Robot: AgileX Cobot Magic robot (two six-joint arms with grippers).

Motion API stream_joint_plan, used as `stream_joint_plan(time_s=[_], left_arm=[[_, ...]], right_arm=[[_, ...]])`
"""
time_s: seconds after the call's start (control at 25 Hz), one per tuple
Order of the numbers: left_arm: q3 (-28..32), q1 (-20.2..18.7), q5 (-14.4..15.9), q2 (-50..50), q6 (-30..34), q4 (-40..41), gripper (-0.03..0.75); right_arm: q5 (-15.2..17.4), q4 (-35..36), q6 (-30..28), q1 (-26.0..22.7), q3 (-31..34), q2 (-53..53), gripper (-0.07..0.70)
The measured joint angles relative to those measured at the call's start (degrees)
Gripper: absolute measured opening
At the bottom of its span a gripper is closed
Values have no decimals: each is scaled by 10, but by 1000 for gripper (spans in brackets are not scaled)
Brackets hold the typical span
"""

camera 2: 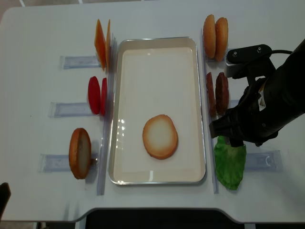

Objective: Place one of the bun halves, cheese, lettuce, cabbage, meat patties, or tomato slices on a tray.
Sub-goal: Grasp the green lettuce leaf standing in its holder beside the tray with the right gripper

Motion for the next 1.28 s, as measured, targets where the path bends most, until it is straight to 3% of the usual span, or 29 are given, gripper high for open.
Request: stream_joint_plan(time_s=[0.48,0.76,0.88,1.08,1.28], left_arm=[[0,0,0,0,0,0,34],[0,0,0,0,0,0,0],[0,0,0,0,0,0,-1],[0,0,0,0,0,0,-1],[0,0,0,0,0,0,-1]], right_arm=[[-2,-1,0,0,0,18,366],[0,-1,0,0,0,18,358],[0,-1,0,0,0,18,276],[2,-1,0,0,0,18,33],[15,-1,0,0,-2,18,20]])
